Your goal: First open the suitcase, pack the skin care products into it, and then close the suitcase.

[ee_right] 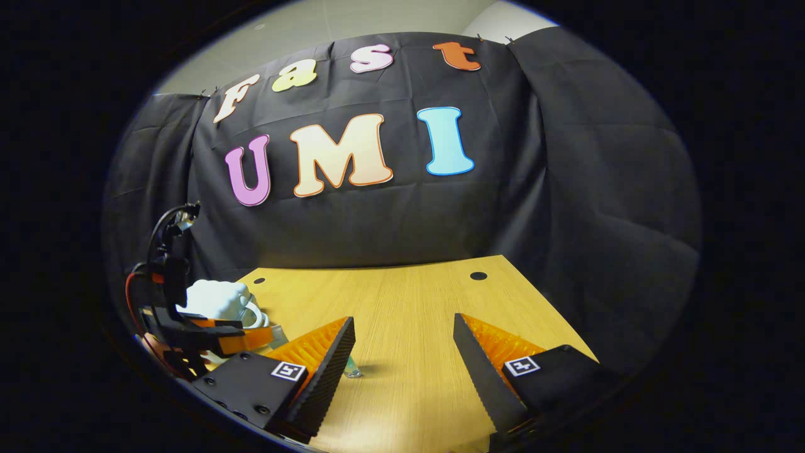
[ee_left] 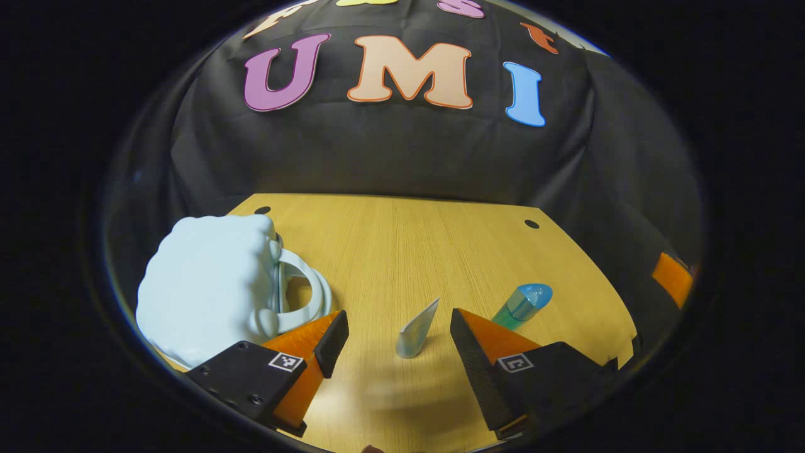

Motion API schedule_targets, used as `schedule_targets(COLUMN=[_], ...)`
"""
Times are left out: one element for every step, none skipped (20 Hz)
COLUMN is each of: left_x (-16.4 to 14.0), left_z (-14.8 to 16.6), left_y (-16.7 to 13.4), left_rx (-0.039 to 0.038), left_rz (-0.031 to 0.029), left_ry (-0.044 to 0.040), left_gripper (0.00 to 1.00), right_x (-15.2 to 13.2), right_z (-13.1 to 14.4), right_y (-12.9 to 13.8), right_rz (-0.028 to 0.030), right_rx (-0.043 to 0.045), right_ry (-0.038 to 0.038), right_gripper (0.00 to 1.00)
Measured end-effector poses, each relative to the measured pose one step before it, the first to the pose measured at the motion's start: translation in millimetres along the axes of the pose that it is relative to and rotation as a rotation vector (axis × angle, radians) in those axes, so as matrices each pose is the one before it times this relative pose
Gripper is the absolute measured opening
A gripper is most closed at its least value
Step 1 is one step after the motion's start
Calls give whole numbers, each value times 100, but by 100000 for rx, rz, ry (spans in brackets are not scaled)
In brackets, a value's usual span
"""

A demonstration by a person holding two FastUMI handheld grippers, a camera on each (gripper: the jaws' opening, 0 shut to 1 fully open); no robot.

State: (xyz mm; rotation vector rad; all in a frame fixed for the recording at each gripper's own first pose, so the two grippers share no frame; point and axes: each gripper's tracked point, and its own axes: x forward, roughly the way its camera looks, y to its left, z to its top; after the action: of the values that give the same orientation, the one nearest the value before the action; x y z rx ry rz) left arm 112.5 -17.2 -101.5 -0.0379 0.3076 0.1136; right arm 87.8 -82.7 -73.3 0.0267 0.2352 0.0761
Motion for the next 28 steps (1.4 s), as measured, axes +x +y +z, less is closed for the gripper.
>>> schedule_targets(left_x=[-293, -223, -201, 1, 88, 347, 390, 446, 567, 579, 704, 685, 637, 764, 612, 652, 674, 597, 525, 449, 743, 485, 325, 213, 240, 437, 435, 605], left_z=[665, 782, 663, 765, 629, 836, 405, 299, 276, 253, 218, 270, -115, -144, -418, -442, -313, -384, -445, -451, -582, -621, -343, -125, -152, -268, -242, -441], left_y=[323, 497, 502, 761, 1097, 830, 838, 705, 467, 404, 309, 250, 206, 196, 290, 259, 239, 139, 92, 213, 303, 543, 633, 212, -131, -171, -217, -261], left_rx=[-215, -567, -758, -770, -188, 483, 788, 1012, 1056, 987, 1144, 642, 632, 214, -416, -414, -598, -613, -513, -870, -808, -27, 482, 951, 1389, 1979, 1241, 109], left_rz=[172, 403, 286, 1279, 2224, 1425, 2050, 1315, 882, 472, 112, -101, -176, -252, 80, -446, -363, -529, -746, -35, 565, 2053, 2721, 1221, 239, 26, -377, -916], left_ry=[-409, -531, -163, -569, -122, -1227, 338, 651, 606, 844, 963, 1106, 2406, 2908, 3923, 3985, 3656, 3783, 3794, 4239, 4819, 5421, 3568, 2844, 2944, 3084, 3049, 3527], left_gripper=[96, 96, 96, 96, 96, 96, 96, 96, 96, 96, 96, 96, 96, 96, 95, 95, 95, 95, 95, 96, 96, 96, 95, 93, 90, 86, 85, 84], right_x=[-61, -56, -8, -107, -60, -129, -88, -29, -116, -133, -136, -102, -25, -7, -11, -98, -56, 16, -51, 95, 92, 89, 64, 59, -83, 13, -38, -18], right_z=[-207, -114, -226, -190, -197, -217, -364, -294, -266, -255, -334, -111, -304, -168, -171, 18, -126, -64, -165, -134, -225, -74, -248, -44, -31, 39, -88, -5], right_y=[124, 140, 47, -24, -8, -104, -106, -151, -342, -312, -302, -302, -263, -208, -112, -148, -185, -184, -287, -265, -276, -286, -306, -218, -188, -184, -221, -238], right_rz=[50, 6, -105, -96, -160, -202, -300, -479, -659, -677, -603, -660, -475, -390, -310, -111, -258, -287, -440, -392, -532, -636, -530, -302, -365, -343, -238, -313], right_rx=[225, 121, 11, 23, 54, 233, 372, 337, 328, 415, 438, 407, 545, 655, 789, 827, 668, 524, 471, 506, 528, 598, 665, 794, 578, 437, 196, 35], right_ry=[103, 71, 147, 196, 232, 334, 473, 547, 622, 599, 577, 500, 660, 820, 544, 196, 128, 271, 318, 573, 739, 575, 449, 549, 416, 217, 131, 235], right_gripper=[98, 98, 98, 98, 98, 98, 98, 98, 98, 98, 98, 98, 98, 98, 98, 98, 98, 98, 98, 98, 98, 98, 95, 98, 98, 98, 98, 98])
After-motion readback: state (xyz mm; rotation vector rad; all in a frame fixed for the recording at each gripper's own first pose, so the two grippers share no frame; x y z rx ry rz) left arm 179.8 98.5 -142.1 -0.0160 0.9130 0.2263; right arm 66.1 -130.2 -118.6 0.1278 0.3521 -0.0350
